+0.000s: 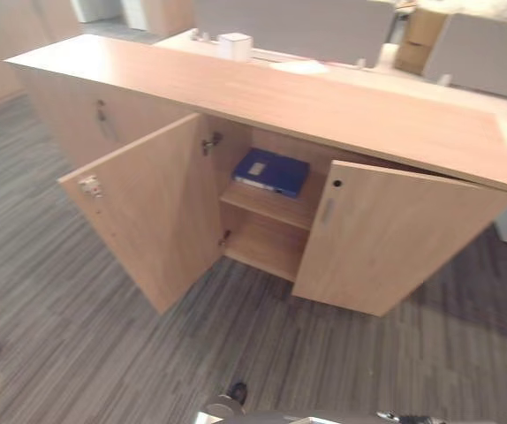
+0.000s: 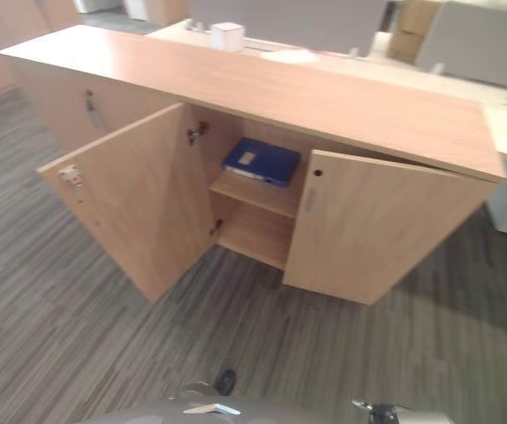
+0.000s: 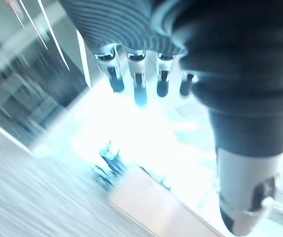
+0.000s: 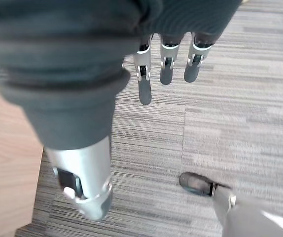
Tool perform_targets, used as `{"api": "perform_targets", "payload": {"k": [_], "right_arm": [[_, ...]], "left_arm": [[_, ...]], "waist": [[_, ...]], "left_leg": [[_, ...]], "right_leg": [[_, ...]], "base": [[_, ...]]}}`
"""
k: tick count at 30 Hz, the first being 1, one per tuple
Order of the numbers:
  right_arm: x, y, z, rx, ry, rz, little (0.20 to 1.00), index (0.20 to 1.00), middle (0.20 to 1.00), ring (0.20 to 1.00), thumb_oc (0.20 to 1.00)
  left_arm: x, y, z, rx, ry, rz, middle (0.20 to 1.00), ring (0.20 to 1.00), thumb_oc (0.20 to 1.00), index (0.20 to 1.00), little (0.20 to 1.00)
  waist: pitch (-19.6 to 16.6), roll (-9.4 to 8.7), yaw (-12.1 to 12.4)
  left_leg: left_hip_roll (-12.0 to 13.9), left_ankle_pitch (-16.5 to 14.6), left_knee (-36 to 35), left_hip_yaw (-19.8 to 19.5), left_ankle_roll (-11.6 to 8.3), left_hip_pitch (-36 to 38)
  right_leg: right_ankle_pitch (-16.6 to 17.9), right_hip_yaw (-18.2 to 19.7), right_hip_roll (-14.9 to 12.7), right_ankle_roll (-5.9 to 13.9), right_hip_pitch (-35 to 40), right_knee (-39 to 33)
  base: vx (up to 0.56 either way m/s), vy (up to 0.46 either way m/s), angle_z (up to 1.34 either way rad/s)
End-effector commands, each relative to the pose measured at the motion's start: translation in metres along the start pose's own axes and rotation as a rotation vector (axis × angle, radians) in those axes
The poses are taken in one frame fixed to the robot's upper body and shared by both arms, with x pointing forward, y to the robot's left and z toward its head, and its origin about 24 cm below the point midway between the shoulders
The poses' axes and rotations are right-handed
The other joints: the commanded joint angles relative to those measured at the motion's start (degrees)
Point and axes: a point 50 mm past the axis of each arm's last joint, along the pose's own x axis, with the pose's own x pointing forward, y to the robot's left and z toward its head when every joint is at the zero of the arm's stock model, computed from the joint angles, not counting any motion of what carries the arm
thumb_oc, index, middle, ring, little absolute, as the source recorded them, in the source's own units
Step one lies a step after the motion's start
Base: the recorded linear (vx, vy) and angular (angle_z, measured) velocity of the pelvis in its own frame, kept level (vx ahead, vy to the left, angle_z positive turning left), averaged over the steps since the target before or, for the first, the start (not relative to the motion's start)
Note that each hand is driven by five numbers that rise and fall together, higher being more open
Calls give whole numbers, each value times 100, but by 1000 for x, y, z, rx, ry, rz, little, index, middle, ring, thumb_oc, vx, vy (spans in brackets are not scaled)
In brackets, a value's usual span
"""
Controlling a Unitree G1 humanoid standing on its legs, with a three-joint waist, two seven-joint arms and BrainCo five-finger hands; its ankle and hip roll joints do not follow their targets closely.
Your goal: Put the empty folder in the office cabinet
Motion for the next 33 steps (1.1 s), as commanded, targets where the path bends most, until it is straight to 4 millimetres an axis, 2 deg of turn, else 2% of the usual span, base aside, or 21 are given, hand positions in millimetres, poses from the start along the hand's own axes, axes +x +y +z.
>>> {"api": "perform_targets", "payload": {"k": [1,3,4,6,7,9,10,14,15,16,17,18,19,21,24,25,28,30,31,32,33], "right_arm": [[-6,6,48,-63,-147,-9,1000,1000,1000,1000,1000],[-4,3,39,-1,-140,-14,1000,1000,1000,1000,1000],[-4,3,39,-1,-140,-14,1000,1000,1000,1000,1000],[-4,-8,30,44,-118,-52,1000,1000,1000,1000,1000],[-4,-9,30,45,-119,-53,1000,1000,1000,1000,1000],[-4,-17,24,57,-99,-74,1000,1000,1000,1000,1000],[-4,-18,22,63,-97,-78,1000,1000,1000,1000,1000],[-4,-20,19,76,-101,-84,1000,1000,1000,1000,1000],[-4,-21,18,89,-104,-87,1000,1000,1000,1000,1000],[-5,-33,13,116,-102,-116,1000,1000,1000,1000,1000],[-5,-33,13,117,-102,-116,1000,1000,1000,1000,1000],[-6,-37,14,110,-99,-124,1000,1000,1000,1000,1000],[-6,-37,14,110,-100,-124,1000,1000,1000,1000,1000],[-8,-44,11,94,-80,-140,1000,1000,1000,1000,1000],[-8,-47,6,83,-58,-145,1000,1000,1000,1000,1000],[-8,-50,-1,83,-30,-146,1000,1000,1000,1000,1000],[-8,-50,-10,102,6,-137,1000,1000,1000,1000,1000],[-6,-43,-10,97,22,-115,1000,1000,1000,1000,1000],[-6,-43,-9,97,22,-114,1000,1000,1000,1000,1000],[-6,-38,-5,82,15,-108,1000,1000,1000,1000,1000],[-5,-35,-4,81,14,-102,1000,1000,1000,1000,1000]], "left_arm": [[8,-8,25,50,-137,-19,1000,1000,1000,1000,1000],[13,-17,15,67,-77,-56,1000,1000,1000,1000,1000],[13,-17,15,67,-77,-56,1000,1000,1000,1000,1000],[18,-36,9,59,-25,-122,1000,1000,1000,1000,1000],[19,-37,10,57,-26,-123,1000,1000,1000,1000,1000],[19,-49,-13,42,105,-174,1000,1000,1000,1000,1000],[21,-51,-23,66,152,-190,1000,1000,1000,1000,1000],[28,-51,-34,112,215,-202,1000,1000,1000,1000,1000],[32,-51,-39,129,242,-212,1000,1000,1000,1000,1000],[36,-53,-51,153,341,-232,1000,1000,1000,1000,1000],[36,-54,-50,152,339,-233,1000,1000,1000,1000,1000],[35,-53,-57,140,388,-233,1000,1000,1000,1000,1000],[35,-54,-57,139,388,-234,1000,1000,1000,1000,1000],[30,-53,-66,122,440,-228,1000,1000,1000,1000,1000],[27,-55,-68,110,451,-233,1000,1000,1000,1000,1000],[25,-57,-68,96,454,-241,1000,1000,1000,1000,1000],[25,-57,-68,86,451,-241,1000,1000,1000,1000,1000],[28,-54,-67,78,450,-223,1000,1000,1000,1000,1000],[28,-54,-67,78,450,-223,1000,1000,1000,1000,1000],[35,-51,-61,71,426,-200,1000,1000,1000,1000,1000],[40,-51,-52,59,392,-185,1000,1000,1000,1000,1000]], "waist": [[-134,-12,-29],[-16,41,-42],[-16,41,-42],[160,67,-138],[155,70,-142],[82,90,-285],[69,89,-351],[78,86,-490],[94,87,-536],[161,107,-853],[162,111,-839],[160,141,-995],[161,144,-964],[123,211,-1121],[76,256,-1140],[3,266,-1210],[-24,176,-1278],[24,43,-1314],[20,28,-1294],[136,-4,-1271],[215,-10,-1239]], "left_leg": [[137,-770,-10,242,-97,198],[112,-787,203,197,-138,78],[112,-787,203,197,-138,78],[100,-764,581,350,-266,-291],[96,-767,597,339,-269,-310],[218,-785,575,389,-315,-279],[279,-783,552,390,-339,-246],[439,-774,542,427,-420,-198],[510,-761,551,437,-463,-199],[904,-607,570,681,-602,-339],[912,-604,556,688,-604,-331],[1155,-512,470,897,-621,-349],[1168,-505,447,928,-622,-330],[1326,-541,336,967,-668,-201],[1318,-630,235,952,-693,-58],[1188,-736,10,1009,-644,118],[849,-960,-58,1270,-433,192],[529,-1106,-58,1458,-234,205],[514,-1104,-58,1481,-225,200],[391,-1107,-58,1583,-99,171],[396,-1087,-58,1649,-42,150]], "right_leg": [[-55,228,-185,164,-463,65],[-124,185,-170,106,-461,101],[-124,185,-170,106,-461,101],[-155,-5,-220,63,-467,119],[-152,-18,-219,62,-471,114],[-121,-101,-181,58,-403,52],[-121,-113,-173,54,-373,44],[-142,-142,-171,48,-332,61],[-160,-157,-165,51,-324,78],[-182,-142,-307,170,-334,140],[-186,-135,-304,170,-340,148],[-160,1,-423,257,-398,171],[-161,31,-420,255,-413,181],[-47,332,-595,373,-535,172],[22,419,-658,421,-580,152],[163,438,-808,520,-628,103],[490,604,-1168,732,-822,66],[842,799,-1512,940,-1084,85],[846,827,-1527,949,-1107,90],[898,808,-1699,984,-1277,242],[867,788,-1718,922,-1383,482]], "base": [[13,-53,53],[-35,-56,52],[-60,-61,37],[-91,-25,39],[-45,6,75],[81,5,52],[77,-1,3],[33,20,15],[32,231,0],[34,230,2],[60,396,1],[33,181,-11],[68,411,-14],[57,405,-13],[34,215,-72],[47,430,-27],[12,434,-7],[-43,439,-42],[-132,412,-65],[-160,238,-23],[-159,233,-14]]}}
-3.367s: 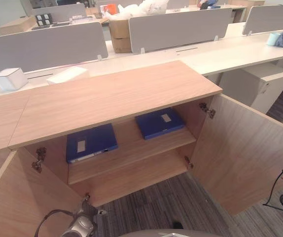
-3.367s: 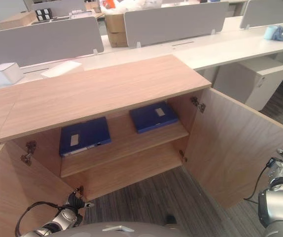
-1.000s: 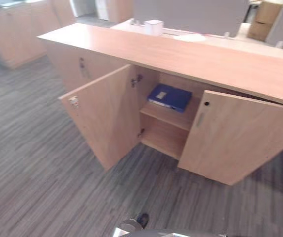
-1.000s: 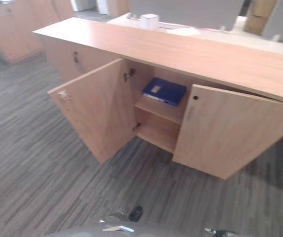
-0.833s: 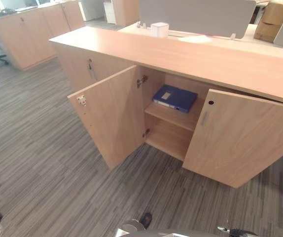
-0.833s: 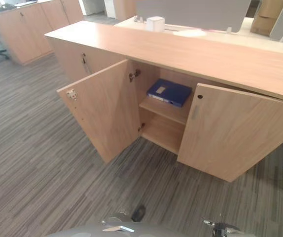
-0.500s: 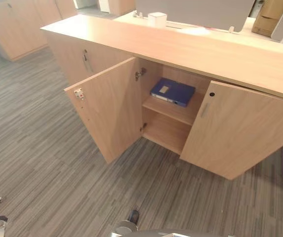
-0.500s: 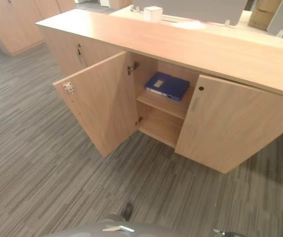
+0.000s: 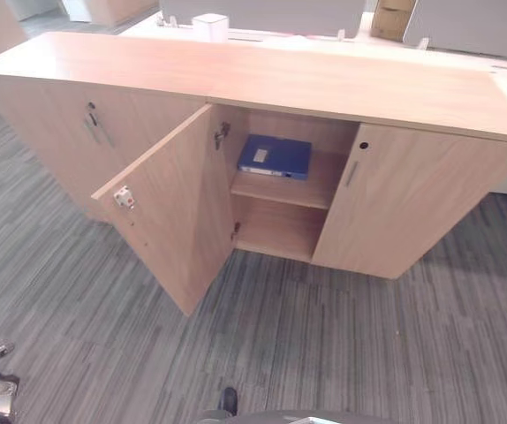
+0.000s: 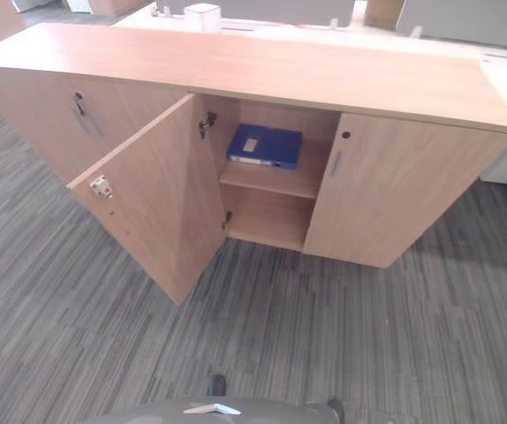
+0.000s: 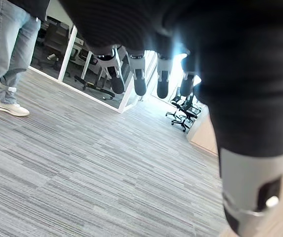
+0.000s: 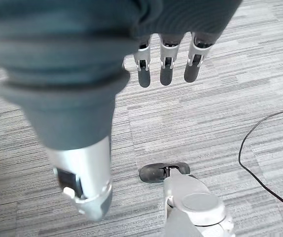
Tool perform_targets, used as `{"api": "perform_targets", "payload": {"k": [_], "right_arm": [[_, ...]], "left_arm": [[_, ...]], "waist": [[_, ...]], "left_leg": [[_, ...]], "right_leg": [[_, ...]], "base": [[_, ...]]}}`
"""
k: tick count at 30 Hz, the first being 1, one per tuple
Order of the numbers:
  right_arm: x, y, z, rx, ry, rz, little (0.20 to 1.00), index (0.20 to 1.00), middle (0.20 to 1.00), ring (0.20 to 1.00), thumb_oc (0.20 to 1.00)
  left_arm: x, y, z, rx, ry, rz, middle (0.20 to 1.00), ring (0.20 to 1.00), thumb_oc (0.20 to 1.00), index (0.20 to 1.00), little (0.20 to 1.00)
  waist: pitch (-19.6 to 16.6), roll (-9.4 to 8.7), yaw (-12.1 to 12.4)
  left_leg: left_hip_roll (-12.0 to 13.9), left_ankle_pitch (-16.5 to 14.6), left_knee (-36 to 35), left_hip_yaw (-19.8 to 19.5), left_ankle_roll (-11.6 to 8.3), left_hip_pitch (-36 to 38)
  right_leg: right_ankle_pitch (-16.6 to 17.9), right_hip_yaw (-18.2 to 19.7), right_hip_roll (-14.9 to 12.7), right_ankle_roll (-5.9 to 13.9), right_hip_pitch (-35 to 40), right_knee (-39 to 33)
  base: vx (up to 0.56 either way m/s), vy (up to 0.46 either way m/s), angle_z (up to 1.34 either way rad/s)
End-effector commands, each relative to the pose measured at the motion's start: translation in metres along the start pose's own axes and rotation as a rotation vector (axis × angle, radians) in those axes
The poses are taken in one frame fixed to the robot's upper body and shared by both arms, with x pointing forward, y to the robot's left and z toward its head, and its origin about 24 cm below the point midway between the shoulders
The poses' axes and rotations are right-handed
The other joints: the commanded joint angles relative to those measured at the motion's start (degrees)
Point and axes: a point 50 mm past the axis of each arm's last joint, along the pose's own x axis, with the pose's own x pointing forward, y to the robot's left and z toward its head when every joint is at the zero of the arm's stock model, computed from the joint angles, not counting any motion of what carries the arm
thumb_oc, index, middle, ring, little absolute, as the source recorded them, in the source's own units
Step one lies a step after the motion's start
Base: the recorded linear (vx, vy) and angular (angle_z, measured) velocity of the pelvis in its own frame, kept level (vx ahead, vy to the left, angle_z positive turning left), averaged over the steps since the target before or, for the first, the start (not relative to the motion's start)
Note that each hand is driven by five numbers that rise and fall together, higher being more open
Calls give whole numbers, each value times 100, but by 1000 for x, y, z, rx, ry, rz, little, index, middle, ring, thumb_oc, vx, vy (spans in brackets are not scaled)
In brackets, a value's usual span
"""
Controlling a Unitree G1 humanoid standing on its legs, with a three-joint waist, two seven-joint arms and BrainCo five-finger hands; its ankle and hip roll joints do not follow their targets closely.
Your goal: Put the empty folder in the office cabinet
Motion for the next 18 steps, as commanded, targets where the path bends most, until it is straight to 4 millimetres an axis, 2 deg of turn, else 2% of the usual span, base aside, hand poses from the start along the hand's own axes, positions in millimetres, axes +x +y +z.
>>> {"api": "perform_targets", "payload": {"k": [1,2,3,4,5,6,12,17,18], "right_arm": [[-3,-1,22,-79,-19,-27,1000,1000,1000,1000,1000],[-3,4,23,-80,-23,-15,1000,1000,1000,1000,1000],[-3,4,23,-81,-24,-15,1000,1000,1000,1000,1000],[-2,9,20,-86,-19,2,1000,1000,1000,1000,1000],[0,14,5,-94,9,15,1000,1000,1000,1000,1000],[0,13,1,-101,23,13,1000,1000,1000,1000,1000],[1,11,-4,-63,34,10,1000,1000,1000,1000,1000],[1,12,-1,-36,8,9,1000,1000,1000,1000,1000],[1,13,-1,-35,2,14,1000,1000,1000,1000,1000]], "left_arm": [[8,53,18,-23,-94,164,1000,1000,1000,1000,1000],[8,52,28,-37,-132,164,1000,1000,1000,1000,1000],[7,52,27,-37,-131,165,1000,1000,1000,1000,1000],[6,52,34,-54,-165,167,1000,1000,1000,1000,1000],[4,52,41,-54,-209,160,1000,1000,1000,1000,1000],[3,47,45,-57,-230,146,1000,1000,1000,1000,1000],[1,40,44,-58,-238,121,1000,1000,1000,1000,1000],[0,40,59,-58,-290,122,1000,1000,1000,1000,1000],[-2,37,72,-56,-337,107,1000,1000,1000,1000,1000]], "waist": [[80,209,253],[155,208,246],[162,211,258],[198,189,254],[96,87,296],[83,44,201],[-58,-10,170],[-144,-24,73],[-168,-28,26]], "left_leg": [[490,-634,-27,-227,-169,32],[481,-587,-27,-192,-118,14],[492,-591,-27,-177,-124,21],[471,-576,-27,-111,-98,22],[348,-596,-27,0,-67,-5],[315,-581,-27,-39,-20,54],[318,-677,-27,82,1,187],[360,-719,-27,131,-12,256],[373,-738,-27,149,-12,287]], "right_leg": [[-709,276,179,318,-328,-142],[-777,336,331,214,-418,109],[-810,362,339,205,-452,169],[-896,369,544,155,-489,242],[-1000,137,671,154,-314,29],[-999,386,851,92,-318,-11],[-936,472,932,119,-119,-300],[-912,511,939,136,-25,-427],[-920,536,947,134,8,-460]], "base": [[-120,123,-33],[-61,65,-45],[-97,133,-40],[-22,126,-3],[24,163,2],[62,111,0],[61,16,-10],[52,-10,-6],[43,-15,-6]]}}
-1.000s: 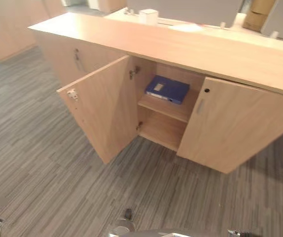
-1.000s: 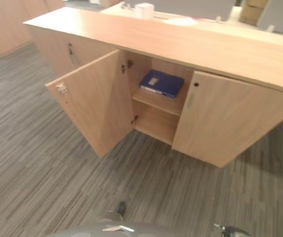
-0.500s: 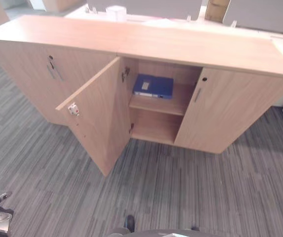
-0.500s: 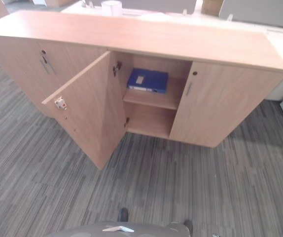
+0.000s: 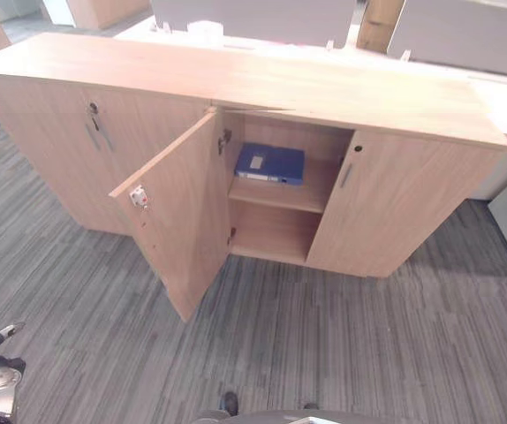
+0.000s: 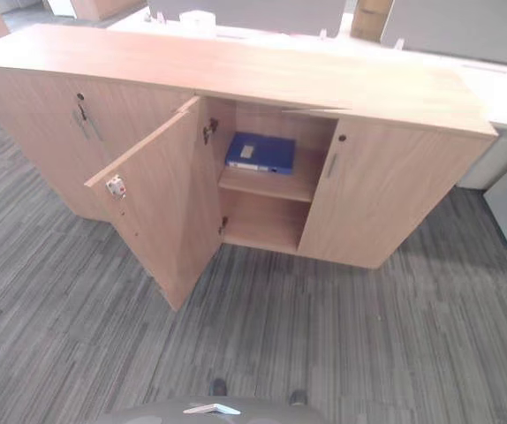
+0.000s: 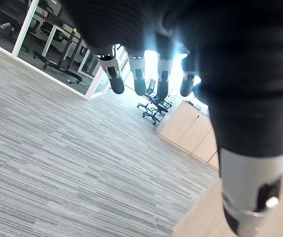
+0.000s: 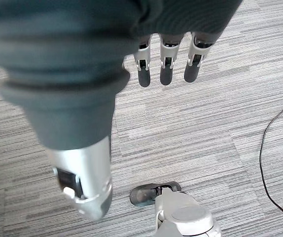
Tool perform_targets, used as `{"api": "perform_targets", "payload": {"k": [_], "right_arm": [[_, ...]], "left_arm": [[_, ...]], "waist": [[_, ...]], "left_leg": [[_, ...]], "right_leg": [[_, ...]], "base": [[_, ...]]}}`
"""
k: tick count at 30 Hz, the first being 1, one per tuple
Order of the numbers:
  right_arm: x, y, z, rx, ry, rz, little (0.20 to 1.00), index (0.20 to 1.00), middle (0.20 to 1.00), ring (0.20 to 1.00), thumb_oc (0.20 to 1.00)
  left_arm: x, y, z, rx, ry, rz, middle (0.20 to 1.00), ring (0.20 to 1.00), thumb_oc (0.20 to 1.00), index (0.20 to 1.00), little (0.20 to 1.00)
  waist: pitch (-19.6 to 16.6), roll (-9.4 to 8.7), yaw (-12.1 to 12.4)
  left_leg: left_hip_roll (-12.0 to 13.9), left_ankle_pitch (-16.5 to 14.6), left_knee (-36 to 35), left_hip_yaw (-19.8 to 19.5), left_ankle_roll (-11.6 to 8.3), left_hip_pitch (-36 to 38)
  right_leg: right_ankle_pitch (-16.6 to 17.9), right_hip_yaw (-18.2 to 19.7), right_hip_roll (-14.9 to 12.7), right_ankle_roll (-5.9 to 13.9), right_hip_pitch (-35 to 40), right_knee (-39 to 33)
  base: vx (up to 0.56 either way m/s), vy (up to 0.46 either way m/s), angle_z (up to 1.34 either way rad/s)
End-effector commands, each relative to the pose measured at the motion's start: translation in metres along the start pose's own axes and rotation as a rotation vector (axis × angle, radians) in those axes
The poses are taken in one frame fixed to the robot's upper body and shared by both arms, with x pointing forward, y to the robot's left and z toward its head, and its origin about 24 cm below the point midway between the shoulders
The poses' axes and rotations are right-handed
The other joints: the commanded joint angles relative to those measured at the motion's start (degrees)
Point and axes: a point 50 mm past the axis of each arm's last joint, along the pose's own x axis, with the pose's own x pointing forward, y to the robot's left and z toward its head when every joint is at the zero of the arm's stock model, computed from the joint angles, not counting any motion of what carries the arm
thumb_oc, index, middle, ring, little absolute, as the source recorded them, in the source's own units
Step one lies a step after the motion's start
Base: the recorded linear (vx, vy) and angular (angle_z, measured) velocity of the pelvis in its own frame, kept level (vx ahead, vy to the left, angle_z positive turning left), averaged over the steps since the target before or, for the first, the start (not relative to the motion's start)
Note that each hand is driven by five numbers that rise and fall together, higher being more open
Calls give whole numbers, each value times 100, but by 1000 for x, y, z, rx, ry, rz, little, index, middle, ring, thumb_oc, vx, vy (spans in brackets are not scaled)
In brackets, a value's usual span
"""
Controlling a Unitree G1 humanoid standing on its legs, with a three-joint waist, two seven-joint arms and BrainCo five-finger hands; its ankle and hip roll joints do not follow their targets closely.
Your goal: Put the empty folder in the office cabinet
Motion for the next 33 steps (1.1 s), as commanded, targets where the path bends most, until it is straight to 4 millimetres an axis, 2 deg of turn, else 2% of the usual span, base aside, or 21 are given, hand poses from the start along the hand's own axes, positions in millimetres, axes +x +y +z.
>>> {"api": "perform_targets", "payload": {"k": [1,5,7,11,15,20,24,25,31,32,33], "right_arm": [[-3,-2,20,-1,-54,-24,1000,1000,1000,1000,1000],[-2,-1,20,7,-62,-21,1000,1000,1000,1000,1000],[-2,-3,17,23,-57,-23,1000,1000,1000,1000,1000],[-2,-12,9,55,-35,-32,1000,1000,1000,1000,1000],[-3,-20,0,61,-6,-50,1000,1000,1000,1000,1000],[-3,-25,-6,58,10,-68,1000,1000,1000,1000,1000],[-3,-28,-6,57,9,-84,1000,1000,1000,1000,1000],[-4,-28,-6,58,8,-84,1000,1000,1000,1000,1000],[-3,-28,-5,46,4,-94,1000,1000,1000,1000,1000],[-3,-28,-4,31,4,-101,1000,1000,1000,1000,1000],[-4,-28,-5,32,4,-102,1000,1000,1000,1000,1000]], "left_arm": [[14,29,49,3,-182,94,1000,1000,1000,1000,1000],[14,22,70,-4,-250,78,1000,1000,1000,1000,1000],[11,10,96,-6,-339,43,1000,1000,1000,1000,1000],[3,-3,123,-10,-436,-3,1000,1000,1000,1000,1000],[-10,-32,147,-46,-519,-99,1000,1000,1000,1000,1000],[-25,-61,164,-80,-582,-206,1000,1000,1000,1000,1000],[-45,-91,177,-180,-614,-347,1000,1000,1000,1000,1000],[-45,-91,177,-180,-614,-348,1000,1000,1000,1000,1000],[-64,-121,185,-311,-591,-502,1000,1000,1000,1000,1000],[-79,-140,191,-402,-578,-617,1000,1000,1000,1000,1000],[-80,-140,192,-404,-578,-618,1000,1000,1000,1000,1000]], "waist": [[25,56,-146],[-2,53,-209],[-36,51,-307],[-84,61,-406],[-120,64,-568],[-145,72,-695],[-170,73,-818],[-171,77,-813],[-204,81,-916],[-213,82,-955],[-212,86,-950]], "left_leg": [[293,-824,2,-191,-178,210],[325,-843,2,-169,-194,249],[352,-865,2,-125,-207,291],[392,-888,2,-53,-222,344],[422,-916,2,17,-227,398],[446,-938,2,125,-228,448],[450,-947,2,191,-221,466],[450,-947,2,193,-220,466],[450,-970,2,249,-217,491],[440,-976,2,272,-210,496],[440,-978,2,272,-209,497]], "right_leg": [[-89,209,-349,293,-3,114],[-90,221,-344,297,27,84],[-96,253,-338,298,46,53],[-100,316,-320,298,66,23],[-103,416,-294,290,50,9],[-98,507,-264,279,49,-17],[-83,608,-245,264,39,-25],[-83,610,-245,264,38,-25],[-51,650,-250,261,62,-60],[-23,649,-258,261,70,-70],[-22,648,-258,262,72,-72]], "base": [[49,-20,-3],[15,-13,-1],[28,-39,-5],[29,-33,-17],[19,-28,-10],[12,-21,-14],[6,-20,-10],[3,-16,-14],[1,-2,-2],[0,0,0],[0,0,0]]}}
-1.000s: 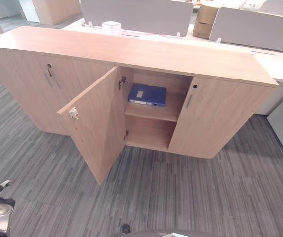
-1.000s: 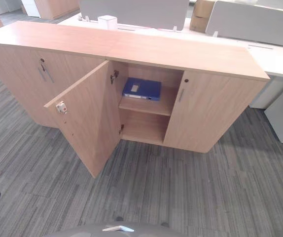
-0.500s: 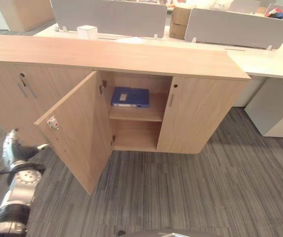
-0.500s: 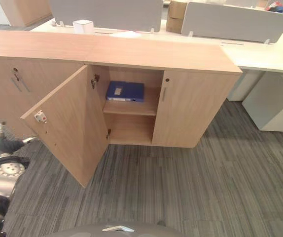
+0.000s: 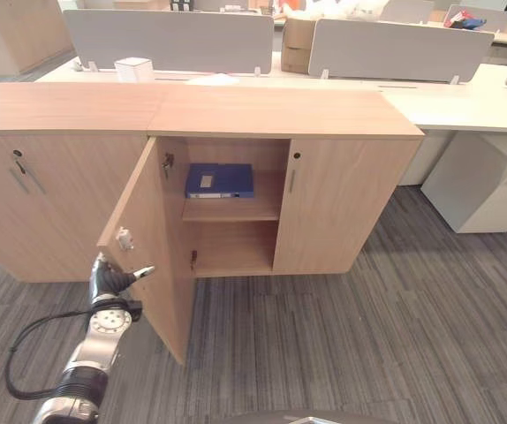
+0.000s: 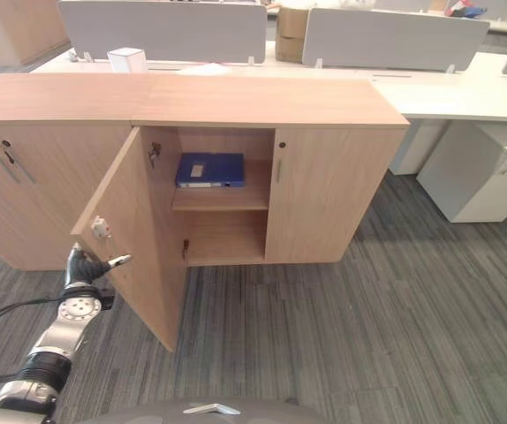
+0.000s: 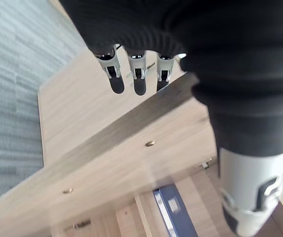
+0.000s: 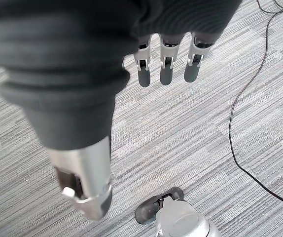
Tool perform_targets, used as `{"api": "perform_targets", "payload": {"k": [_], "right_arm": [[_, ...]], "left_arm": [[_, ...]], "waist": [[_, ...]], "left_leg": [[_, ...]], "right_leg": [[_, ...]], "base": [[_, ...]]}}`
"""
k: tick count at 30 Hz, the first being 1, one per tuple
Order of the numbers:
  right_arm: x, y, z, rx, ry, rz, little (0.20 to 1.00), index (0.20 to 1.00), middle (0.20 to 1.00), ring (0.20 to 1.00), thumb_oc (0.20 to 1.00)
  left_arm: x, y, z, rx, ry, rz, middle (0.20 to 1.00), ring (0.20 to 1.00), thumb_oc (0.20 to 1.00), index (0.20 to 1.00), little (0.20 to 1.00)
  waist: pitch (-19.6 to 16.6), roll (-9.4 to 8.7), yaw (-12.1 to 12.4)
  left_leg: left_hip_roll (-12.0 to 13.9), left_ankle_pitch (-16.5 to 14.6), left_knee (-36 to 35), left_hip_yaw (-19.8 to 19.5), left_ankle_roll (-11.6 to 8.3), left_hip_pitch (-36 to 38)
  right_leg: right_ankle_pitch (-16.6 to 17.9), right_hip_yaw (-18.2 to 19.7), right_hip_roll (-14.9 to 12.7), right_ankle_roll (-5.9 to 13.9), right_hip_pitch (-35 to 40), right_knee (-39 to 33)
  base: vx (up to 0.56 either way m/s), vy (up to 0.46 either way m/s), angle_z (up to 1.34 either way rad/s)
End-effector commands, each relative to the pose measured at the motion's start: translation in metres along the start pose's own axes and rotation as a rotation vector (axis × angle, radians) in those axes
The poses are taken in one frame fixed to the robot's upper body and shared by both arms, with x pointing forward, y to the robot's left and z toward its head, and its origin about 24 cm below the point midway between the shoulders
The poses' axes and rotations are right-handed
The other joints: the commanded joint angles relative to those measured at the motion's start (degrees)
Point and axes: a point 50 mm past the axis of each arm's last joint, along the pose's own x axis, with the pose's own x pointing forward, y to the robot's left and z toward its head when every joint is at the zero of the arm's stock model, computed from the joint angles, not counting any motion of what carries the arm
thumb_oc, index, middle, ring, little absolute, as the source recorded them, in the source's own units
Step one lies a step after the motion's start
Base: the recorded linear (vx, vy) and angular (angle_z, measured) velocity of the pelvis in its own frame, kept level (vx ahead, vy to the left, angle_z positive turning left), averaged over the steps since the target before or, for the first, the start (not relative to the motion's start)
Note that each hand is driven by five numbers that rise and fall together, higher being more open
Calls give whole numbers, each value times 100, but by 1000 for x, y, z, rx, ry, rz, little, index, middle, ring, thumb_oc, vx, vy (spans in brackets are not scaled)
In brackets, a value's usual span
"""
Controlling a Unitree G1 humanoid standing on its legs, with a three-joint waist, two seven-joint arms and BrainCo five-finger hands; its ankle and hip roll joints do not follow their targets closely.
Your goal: Put the empty folder in the office cabinet
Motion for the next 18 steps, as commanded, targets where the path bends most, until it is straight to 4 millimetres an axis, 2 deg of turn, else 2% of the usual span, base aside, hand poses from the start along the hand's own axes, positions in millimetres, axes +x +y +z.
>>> {"api": "perform_targets", "payload": {"k": [1,2,3,4,5,7,8,9,10,11,15,18], "right_arm": [[-4,-10,23,-63,-19,-75,1000,1000,1000,1000,1000],[-4,-10,23,-63,-19,-75,1000,1000,1000,1000,1000],[-4,-10,24,-75,-18,-77,1000,1000,1000,1000,1000],[-4,-8,28,-87,-22,-77,1000,1000,1000,1000,1000],[-4,-9,28,-86,-21,-77,1000,1000,1000,1000,1000],[-5,-5,34,-94,-29,-75,1000,1000,1000,1000,1000],[-5,-5,34,-94,-29,-75,1000,1000,1000,1000,1000],[-5,-3,37,-95,-35,-72,1000,1000,1000,1000,1000],[-5,8,45,-95,-59,-51,1000,1000,1000,1000,1000],[-5,8,45,-95,-59,-51,1000,1000,1000,1000,1000],[-5,18,49,-101,-75,-37,1000,1000,1000,1000,1000],[-4,19,48,-110,-71,-37,1000,1000,1000,1000,1000]], "left_arm": [[17,-28,76,-208,-252,-144,1000,1000,1000,1000,1000],[17,-28,76,-208,-252,-144,1000,1000,1000,1000,1000],[15,-45,85,-248,-277,-225,1000,1000,1000,1000,1000],[4,-79,102,-321,-320,-399,1000,1000,1000,1000,1000],[4,-79,103,-322,-320,-400,1000,1000,1000,1000,1000],[-13,-109,118,-360,-369,-584,1000,1000,1000,1000,1000],[-13,-109,118,-360,-369,-584,1000,1000,1000,1000,1000],[-20,-121,124,-393,-379,-648,1000,1000,1000,1000,1000],[-43,-146,145,-475,-431,-814,1000,1000,1000,1000,1000],[-43,-146,145,-476,-430,-815,1000,1000,1000,1000,1000],[-67,-164,161,-526,-478,-962,1000,1000,1000,1000,1000],[-70,-165,163,-547,-478,-986,1000,1000,1000,1000,1000]], "waist": [[33,47,-186],[34,47,-185],[40,47,-211],[65,61,-247],[67,62,-241],[84,82,-271],[84,82,-271],[90,88,-278],[109,93,-313],[110,92,-309],[139,75,-316],[138,72,-313]], "left_leg": [[286,-831,6,-258,-125,229],[286,-831,6,-258,-125,229],[282,-829,6,-259,-119,222],[267,-834,6,-270,-106,200],[268,-836,6,-271,-105,202],[258,-852,6,-273,-92,186],[258,-852,6,-273,-92,186],[255,-865,6,-270,-88,184],[253,-893,6,-247,-76,183],[253,-895,6,-245,-76,184],[276,-921,6,-214,-84,198],[285,-924,6,-198,-91,205]], "right_leg": [[-135,141,-399,352,-27,160],[-135,141,-399,352,-27,160],[-119,140,-404,352,-34,168],[-91,132,-413,358,-55,180],[-92,131,-412,358,-53,180],[-77,135,-421,369,-84,190],[-77,135,-421,369,-84,190],[-73,143,-423,372,-96,188],[-78,157,-419,379,-120,190],[-79,160,-418,379,-120,191],[-124,210,-397,378,-119,186],[-140,216,-390,370,-105,177]], "base": [[0,0,0],[0,0,0],[-26,2,-3],[-25,2,-4],[-22,7,-4],[0,0,0],[0,0,0],[0,0,0],[3,-4,-4],[4,-11,-6],[13,-25,-10],[6,-12,-5]]}}
